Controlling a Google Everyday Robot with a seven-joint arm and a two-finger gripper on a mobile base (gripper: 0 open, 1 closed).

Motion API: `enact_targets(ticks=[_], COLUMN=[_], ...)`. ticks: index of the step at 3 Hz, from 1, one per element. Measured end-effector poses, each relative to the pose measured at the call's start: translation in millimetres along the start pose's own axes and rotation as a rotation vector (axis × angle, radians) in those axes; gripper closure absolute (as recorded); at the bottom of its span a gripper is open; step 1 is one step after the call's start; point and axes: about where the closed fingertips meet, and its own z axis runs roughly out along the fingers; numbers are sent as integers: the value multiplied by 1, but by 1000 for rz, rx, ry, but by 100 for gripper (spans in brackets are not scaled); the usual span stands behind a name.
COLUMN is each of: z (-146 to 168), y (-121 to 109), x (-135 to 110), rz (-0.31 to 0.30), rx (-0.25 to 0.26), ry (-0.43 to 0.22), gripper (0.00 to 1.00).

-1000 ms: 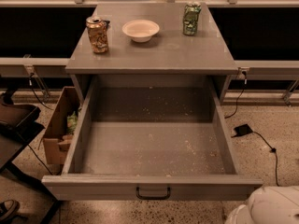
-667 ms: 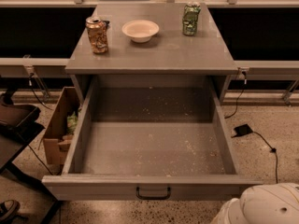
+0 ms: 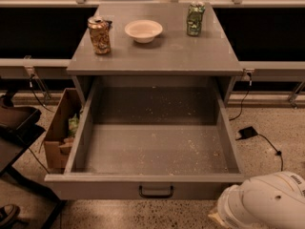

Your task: Close top drawer

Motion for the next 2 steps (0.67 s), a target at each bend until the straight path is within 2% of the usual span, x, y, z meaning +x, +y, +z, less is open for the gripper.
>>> enact_targets(ticks=[2], z=[2], y=[-39], x=[-20], rz=[-40], rx=[65], ry=[-25], gripper=[100])
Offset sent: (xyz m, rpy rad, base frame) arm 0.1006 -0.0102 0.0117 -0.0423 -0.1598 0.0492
